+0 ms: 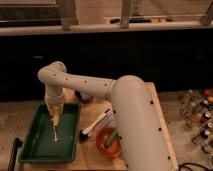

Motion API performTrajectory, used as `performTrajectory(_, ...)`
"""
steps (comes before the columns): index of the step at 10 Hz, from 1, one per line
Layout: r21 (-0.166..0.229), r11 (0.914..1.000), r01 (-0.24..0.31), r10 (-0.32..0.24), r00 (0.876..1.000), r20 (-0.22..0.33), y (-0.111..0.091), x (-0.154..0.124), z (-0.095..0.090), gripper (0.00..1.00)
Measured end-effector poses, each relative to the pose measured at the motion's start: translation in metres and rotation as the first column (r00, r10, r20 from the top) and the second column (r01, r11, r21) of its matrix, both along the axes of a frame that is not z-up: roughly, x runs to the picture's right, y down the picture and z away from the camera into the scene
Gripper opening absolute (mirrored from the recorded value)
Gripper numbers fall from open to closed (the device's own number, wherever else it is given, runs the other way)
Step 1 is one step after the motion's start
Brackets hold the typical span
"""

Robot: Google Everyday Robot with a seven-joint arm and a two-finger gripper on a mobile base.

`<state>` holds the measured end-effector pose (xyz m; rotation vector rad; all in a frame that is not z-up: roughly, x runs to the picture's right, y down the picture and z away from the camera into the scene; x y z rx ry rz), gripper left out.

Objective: Place banana in tray

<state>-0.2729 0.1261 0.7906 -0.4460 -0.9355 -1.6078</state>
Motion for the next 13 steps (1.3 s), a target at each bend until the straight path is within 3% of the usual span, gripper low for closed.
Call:
performTrajectory(6, -0.002, 0.9999, -0.016, 0.016, 1.000, 0.001, 0.002, 0.004, 0.000, 0.76)
performTrajectory(7, -0.003, 0.9998, -0.018, 0.018, 1.000, -0.001, 0.003, 0.005, 0.000, 0.80)
performTrajectory(13, -0.007, 0.9988, -0.049, 0.049, 0.999, -0.015, 0.001, 0.024, 0.002, 0.80)
